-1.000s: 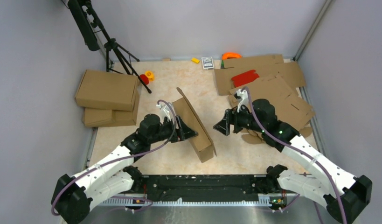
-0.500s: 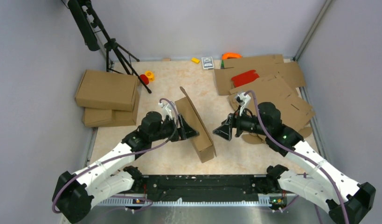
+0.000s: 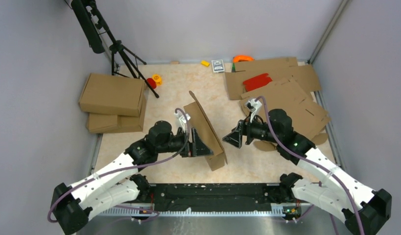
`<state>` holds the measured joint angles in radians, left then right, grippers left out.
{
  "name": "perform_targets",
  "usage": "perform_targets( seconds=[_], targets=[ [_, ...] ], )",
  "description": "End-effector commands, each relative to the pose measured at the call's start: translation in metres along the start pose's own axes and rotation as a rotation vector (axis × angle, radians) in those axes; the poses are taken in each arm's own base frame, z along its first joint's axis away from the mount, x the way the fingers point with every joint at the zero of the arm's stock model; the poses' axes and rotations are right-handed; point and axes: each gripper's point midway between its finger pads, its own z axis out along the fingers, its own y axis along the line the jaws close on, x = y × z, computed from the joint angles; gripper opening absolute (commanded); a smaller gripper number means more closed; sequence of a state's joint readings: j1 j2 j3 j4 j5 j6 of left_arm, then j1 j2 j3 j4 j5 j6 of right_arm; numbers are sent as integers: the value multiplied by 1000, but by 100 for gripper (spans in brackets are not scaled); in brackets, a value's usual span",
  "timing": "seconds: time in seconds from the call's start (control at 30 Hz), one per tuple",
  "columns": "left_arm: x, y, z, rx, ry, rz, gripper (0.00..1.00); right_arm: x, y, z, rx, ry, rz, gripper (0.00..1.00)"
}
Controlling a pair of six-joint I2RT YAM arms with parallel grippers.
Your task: Fold the paper box
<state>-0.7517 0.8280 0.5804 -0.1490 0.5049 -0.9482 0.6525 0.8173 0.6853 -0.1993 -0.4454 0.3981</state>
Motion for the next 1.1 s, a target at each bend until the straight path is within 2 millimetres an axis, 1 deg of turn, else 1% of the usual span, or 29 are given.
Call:
perform_targets(
  seconds=[0.0, 0.07, 0.17, 0.2, 0.27, 0.37, 0.53, 0.63, 0.77, 0.87, 0.93, 1.0, 1.07],
  targets=[
    [10, -17, 9, 16, 54, -18, 98, -12, 8, 5, -35, -41, -19, 76],
    [13, -11, 16, -23, 67, -33, 97, -12, 7, 5, -34, -42, -22, 76],
    [14, 3, 25, -93, 82, -61, 95, -12, 8, 5, -33, -40, -24, 76],
    [13, 4, 27, -95, 85, -67, 94, -11, 7, 4, -31, -40, -23, 76],
    [13, 6, 31, -97, 88, -72, 92, -10, 7, 2, -28, -39, -22, 76],
    [16, 19, 34, -150, 96, -85, 86, -9, 7, -1, -22, -42, -26, 76],
    [28, 43, 35, -214, 121, -119, 76, -4, 5, -5, -13, -43, -26, 76],
    [37, 58, 36, -257, 144, -148, 72, -1, 4, -5, -13, -40, -25, 76],
    [49, 73, 38, -299, 183, -187, 68, 1, 4, -4, -18, -37, -23, 76],
    [51, 75, 39, -302, 193, -196, 67, 2, 4, -3, -18, -33, -22, 76],
    [48, 70, 39, -292, 186, -184, 66, 3, 4, -4, -19, -33, -24, 76],
    [38, 57, 39, -263, 168, -154, 68, 2, 4, -5, -17, -33, -28, 76],
    [28, 43, 36, -235, 142, -117, 73, 0, 3, -8, -5, -43, -34, 76]
  ],
)
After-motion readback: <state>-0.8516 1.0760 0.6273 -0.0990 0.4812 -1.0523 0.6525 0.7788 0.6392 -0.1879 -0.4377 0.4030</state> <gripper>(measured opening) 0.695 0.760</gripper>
